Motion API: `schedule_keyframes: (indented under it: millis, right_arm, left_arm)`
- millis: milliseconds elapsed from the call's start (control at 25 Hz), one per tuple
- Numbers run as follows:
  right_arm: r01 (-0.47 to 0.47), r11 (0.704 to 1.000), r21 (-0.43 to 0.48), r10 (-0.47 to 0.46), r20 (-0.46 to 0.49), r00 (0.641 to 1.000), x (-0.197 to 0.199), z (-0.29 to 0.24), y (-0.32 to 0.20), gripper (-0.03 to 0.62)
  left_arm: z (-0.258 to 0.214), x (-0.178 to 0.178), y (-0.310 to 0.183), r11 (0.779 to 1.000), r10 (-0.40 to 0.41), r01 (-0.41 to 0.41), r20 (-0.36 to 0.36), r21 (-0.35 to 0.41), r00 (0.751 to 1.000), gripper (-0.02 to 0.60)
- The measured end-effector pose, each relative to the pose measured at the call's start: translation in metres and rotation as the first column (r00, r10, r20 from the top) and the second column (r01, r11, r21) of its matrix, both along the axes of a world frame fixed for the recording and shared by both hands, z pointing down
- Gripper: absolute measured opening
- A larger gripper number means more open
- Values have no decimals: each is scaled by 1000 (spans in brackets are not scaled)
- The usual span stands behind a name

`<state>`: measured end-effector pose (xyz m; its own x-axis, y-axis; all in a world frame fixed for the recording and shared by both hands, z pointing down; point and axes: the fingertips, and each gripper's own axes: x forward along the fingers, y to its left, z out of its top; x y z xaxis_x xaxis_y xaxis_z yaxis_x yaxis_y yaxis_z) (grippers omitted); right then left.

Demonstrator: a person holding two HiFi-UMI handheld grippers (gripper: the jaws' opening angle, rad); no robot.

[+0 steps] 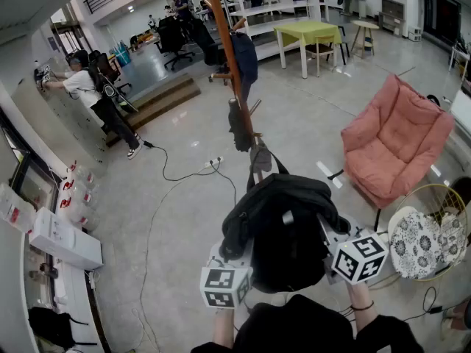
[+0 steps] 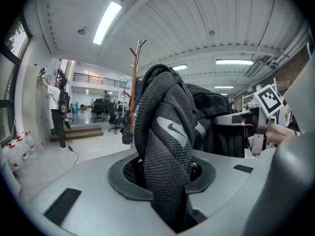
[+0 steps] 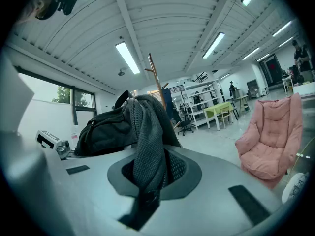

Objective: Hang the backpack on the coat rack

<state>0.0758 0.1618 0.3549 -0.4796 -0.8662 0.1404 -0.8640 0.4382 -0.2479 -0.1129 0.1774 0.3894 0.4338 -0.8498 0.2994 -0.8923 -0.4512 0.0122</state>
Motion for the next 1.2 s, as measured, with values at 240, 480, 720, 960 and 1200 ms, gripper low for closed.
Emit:
schedule_keyframes:
  millis: [240,480,720,960,1200]
  right_arm:
    - [7,1000,-10,-7,9,1000,1,5,0,32]
    - [26,999,-21,-26,16,1000,14,9,-6,32]
    - [40,998,-40,-39,25,999,25,18,-22,32]
    - [48,997,-66,-46,37,998,28,22,-41,32]
    - [51,994,-93,-47,42,998,28,35,-70,32]
  left_arm:
    - [3,1,2,1000,-8,8,5,-7,1000,124]
    - [4,15,-2,999,-32,32,5,-13,999,126]
    - [15,25,-12,998,-52,52,13,-34,999,126]
    - [18,29,-28,996,-62,63,17,-61,998,126]
    - [27,30,-54,993,-82,83,16,-89,996,126]
